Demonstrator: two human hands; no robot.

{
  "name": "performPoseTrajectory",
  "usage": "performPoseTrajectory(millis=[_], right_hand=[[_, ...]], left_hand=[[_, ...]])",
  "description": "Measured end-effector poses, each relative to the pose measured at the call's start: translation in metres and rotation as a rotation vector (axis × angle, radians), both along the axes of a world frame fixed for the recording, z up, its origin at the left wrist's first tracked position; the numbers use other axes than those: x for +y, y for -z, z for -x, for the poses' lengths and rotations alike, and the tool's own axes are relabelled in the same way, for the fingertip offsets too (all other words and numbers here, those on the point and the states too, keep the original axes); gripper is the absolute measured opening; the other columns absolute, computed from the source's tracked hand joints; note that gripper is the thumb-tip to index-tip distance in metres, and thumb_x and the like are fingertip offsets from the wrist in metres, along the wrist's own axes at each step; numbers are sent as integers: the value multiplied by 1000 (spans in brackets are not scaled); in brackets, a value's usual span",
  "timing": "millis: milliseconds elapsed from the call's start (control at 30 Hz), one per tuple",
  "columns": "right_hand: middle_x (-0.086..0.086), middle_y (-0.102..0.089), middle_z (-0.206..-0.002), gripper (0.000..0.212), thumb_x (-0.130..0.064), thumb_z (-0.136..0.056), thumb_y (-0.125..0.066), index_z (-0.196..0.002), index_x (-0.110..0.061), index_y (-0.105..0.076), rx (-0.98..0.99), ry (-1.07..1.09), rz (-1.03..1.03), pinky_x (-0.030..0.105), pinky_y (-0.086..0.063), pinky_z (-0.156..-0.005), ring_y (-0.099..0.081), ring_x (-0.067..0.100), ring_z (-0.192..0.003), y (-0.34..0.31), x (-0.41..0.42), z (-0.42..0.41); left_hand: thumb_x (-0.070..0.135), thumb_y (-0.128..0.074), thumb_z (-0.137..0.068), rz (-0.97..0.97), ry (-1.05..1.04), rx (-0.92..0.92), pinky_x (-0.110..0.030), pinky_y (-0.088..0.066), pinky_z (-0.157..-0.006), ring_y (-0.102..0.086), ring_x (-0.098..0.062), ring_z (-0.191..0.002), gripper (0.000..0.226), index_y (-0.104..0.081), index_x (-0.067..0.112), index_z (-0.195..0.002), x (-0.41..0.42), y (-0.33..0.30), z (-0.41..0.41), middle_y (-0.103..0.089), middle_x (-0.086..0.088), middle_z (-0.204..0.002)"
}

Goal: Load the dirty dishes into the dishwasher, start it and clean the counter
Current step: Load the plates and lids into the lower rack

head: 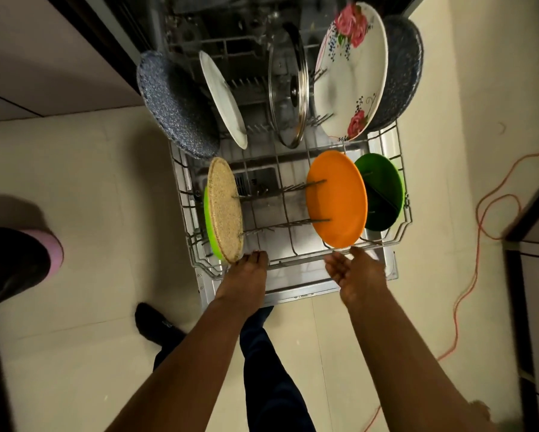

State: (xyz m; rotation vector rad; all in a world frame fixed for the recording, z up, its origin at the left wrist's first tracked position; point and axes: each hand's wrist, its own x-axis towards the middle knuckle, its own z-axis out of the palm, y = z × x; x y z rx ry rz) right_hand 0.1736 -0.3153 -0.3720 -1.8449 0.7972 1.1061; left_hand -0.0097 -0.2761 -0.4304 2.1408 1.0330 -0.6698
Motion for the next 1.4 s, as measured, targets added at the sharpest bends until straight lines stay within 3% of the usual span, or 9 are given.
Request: performPoseTrajectory(millis=[167, 367, 533, 700, 767, 900, 1033, 1200, 1400], right_hand=[[17, -65, -89, 13, -3, -95, -51, -106, -7, -56, -202, -473, -91, 29, -50, -57, -66, 25, -68, -38, -20, 51], [9, -68, -82, 13, -2, -92, -55, -100, -11, -61, -376, -913, -97, 34, -52, -64, -69, 19, -65, -101, -21, 102], [11, -66, -81, 13, 3, -92, -54, -97, -8, -61, -469, -1023, -149, 15, -45, -52, -68, 28, -70, -168, -1, 150], [7, -67, -73, 18, 4, -87, -59, -87, -14, -62, -631, -1182, -200, 47, -56, -67, -66, 25, -64, -206, 26, 204], [6, -69, -78, 19, -2, -87, -60, -89, -20, -61, -668, -1300, -232, 43, -56, -70, -67, 24, -71, -222, 47, 230], [1, -65, -79, 19, -4, -90, -57, -87, -23, -58, -799, -1479, -343, 14, -44, -57, -60, 10, -69, -275, 98, 280], [-1, -66, -74, 17, -11, -88, -58, -84, -27, -59, -902, -1561, -444, 33, -50, -60, -62, 18, -65, -309, 157, 311], [0, -67, -81, 9, -11, -87, -63, -94, -17, -64, -1047, -1599, -622, 32, -49, -72, -64, 22, -78, -341, 234, 362], [-9, -63, -81, 13, -13, -89, -61, -92, -26, -63, -1048, -1703, -773, 30, -49, -71, -60, 11, -75, -347, 305, 415]], left_hand=[[1, -44, -88, 12, -33, -184, -35, -41, -96, -50, -27, -121, 57, -37, 17, -142, 28, -68, 16, -50, -8, -138], [33, -45, -96, -121, -80, -293, -36, -46, -90, -54, -24, -116, 36, -48, 24, -132, 73, -164, 77, -57, -1, -130], [37, -45, -96, -205, -85, -266, -36, -45, -93, -53, -24, -117, 37, -48, 24, -130, 103, -242, 160, -55, 0, -129], [33, -41, -98, -331, -63, -257, -34, -39, -100, -48, -21, -122, 41, -42, 20, -137, 132, -305, 246, -49, -1, -137], [33, -42, -98, -379, -76, -228, -35, -38, -101, -46, -22, -124, 44, -39, 19, -139, 144, -330, 279, -46, -2, -140], [33, -44, -97, -530, -156, -180, -35, -39, -97, -46, -23, -122, 39, -44, 18, -133, 174, -376, 342, -48, -3, -136], [33, -47, -95, -683, -274, -164, -36, -41, -89, -51, -25, -113, 26, -52, 16, -114, 203, -423, 395, -54, -4, -122], [30, -47, -95, -831, -427, -146, -37, -43, -94, -51, -24, -117, 32, -53, 15, -123, 232, -459, 462, -53, -4, -129], [30, -47, -97, -874, -576, -140, -34, -43, -98, -49, -20, -121, 37, -50, 18, -132, 268, -470, 515, -51, 0, -134]])
